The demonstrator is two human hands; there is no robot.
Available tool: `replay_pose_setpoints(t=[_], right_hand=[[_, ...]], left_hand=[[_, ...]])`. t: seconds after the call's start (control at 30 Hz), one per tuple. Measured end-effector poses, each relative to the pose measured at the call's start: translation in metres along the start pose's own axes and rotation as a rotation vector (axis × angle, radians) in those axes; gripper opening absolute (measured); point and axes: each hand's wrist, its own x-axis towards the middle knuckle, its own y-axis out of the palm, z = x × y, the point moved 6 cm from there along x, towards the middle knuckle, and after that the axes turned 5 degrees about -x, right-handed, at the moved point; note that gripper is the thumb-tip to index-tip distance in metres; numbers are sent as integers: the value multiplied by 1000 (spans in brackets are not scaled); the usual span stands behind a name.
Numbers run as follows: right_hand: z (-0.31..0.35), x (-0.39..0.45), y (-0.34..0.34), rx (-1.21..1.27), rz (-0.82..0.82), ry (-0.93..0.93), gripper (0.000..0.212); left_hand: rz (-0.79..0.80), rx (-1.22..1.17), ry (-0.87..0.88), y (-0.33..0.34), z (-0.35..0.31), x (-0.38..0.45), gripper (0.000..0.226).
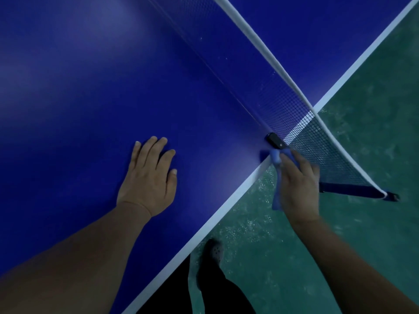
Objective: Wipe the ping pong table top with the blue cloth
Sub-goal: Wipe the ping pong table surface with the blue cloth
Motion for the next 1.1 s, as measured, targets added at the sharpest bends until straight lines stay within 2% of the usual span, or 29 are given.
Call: replay_pose_setpoints(t=[0.07,0.17,0.23,0.33,0.37,0.4,0.47,0.5,0.6,0.73,0.83,0.9,0.97,1.03,1.1], right_hand=[[27,14,3,58,-5,-30,37],[56,28,23,53,112,-125,41],[36,23,28,-3,155,-56,46],[-12,-20,22,-211,373,1,82],[-27,-35,17,-204,406,17,82],[-36,-45,10,-112,359,62,71],[-31,-38,0,30,138,77,36],[-17,-25,3,69,87,41,32],[42,35,25,152,34,-128,31],[116,85,48,178,-11,-78,32],[172,36,59,168,67,-392,34],[167,0,61,194,176,-568,35],[137,-5,54,194,192,-638,34],[107,20,47,144,100,-552,36],[93,56,45,92,54,-306,37]], left_hand=[[2,0,-1,0,0,0,53],[-7,4,-2,0,1,-1,53],[-1,9,-3,1,1,-1,53],[-10,6,0,1,2,0,52],[-8,2,1,1,1,0,52],[-11,-1,-2,1,1,-1,52],[-13,-1,-4,0,1,0,53],[-8,2,0,1,1,0,53],[-7,24,5,0,2,-1,54],[-13,2,-1,-1,2,-1,54],[-112,-126,-60,-9,6,-2,52],[-203,-249,-152,-17,13,-2,49],[-257,-335,-210,-24,20,-3,44],[-283,-338,-236,-34,31,-6,40],[-287,-270,-247,-46,48,-12,39]])
